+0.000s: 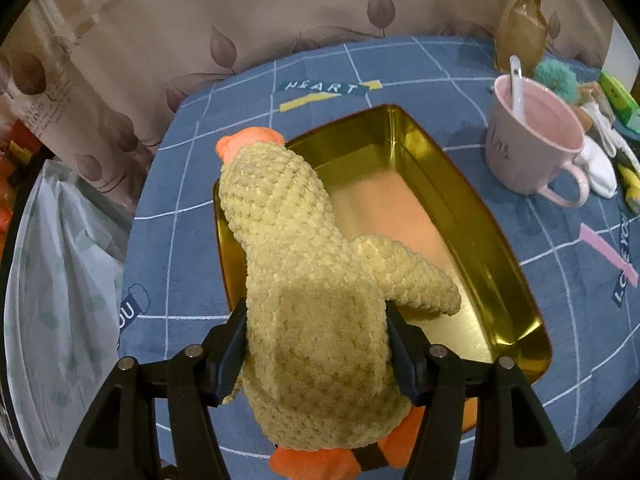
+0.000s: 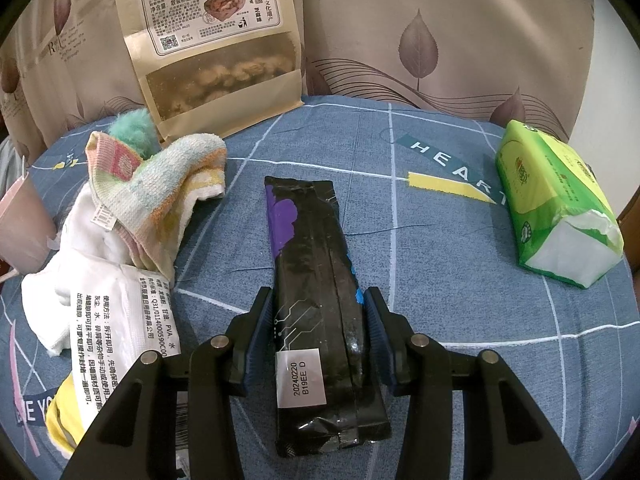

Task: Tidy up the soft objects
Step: 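Carry the duck into the gold tray and open the left tool while the right holds the packet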

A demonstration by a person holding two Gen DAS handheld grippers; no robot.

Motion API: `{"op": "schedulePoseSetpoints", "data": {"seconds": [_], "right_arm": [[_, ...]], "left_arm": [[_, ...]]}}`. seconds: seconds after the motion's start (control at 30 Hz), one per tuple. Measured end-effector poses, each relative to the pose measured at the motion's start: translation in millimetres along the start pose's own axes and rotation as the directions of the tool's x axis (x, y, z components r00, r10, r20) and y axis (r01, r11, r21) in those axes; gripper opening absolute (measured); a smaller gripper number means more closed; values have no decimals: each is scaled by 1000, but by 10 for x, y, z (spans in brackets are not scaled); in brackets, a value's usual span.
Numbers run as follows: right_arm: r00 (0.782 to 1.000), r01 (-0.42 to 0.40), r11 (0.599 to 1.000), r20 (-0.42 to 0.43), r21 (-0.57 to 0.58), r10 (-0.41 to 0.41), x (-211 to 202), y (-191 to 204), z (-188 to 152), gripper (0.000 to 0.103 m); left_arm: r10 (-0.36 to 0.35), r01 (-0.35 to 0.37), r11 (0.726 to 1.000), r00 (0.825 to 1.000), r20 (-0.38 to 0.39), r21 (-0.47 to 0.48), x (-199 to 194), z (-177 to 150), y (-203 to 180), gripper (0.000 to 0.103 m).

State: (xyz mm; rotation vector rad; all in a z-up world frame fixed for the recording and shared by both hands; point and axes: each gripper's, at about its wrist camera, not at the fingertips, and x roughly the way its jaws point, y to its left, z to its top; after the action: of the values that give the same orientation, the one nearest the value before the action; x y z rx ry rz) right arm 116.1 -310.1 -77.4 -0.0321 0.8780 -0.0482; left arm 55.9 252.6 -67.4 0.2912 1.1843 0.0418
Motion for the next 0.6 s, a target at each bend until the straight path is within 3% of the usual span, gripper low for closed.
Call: {"op": "schedulePoseSetpoints", "data": {"seconds": [0.6], "right_arm": [[1000,0,1000,0,0,0,1,-4,-2,43]], "left_arm": [[32,-33,999,998,-49,-15,130,65,47,73]]}}
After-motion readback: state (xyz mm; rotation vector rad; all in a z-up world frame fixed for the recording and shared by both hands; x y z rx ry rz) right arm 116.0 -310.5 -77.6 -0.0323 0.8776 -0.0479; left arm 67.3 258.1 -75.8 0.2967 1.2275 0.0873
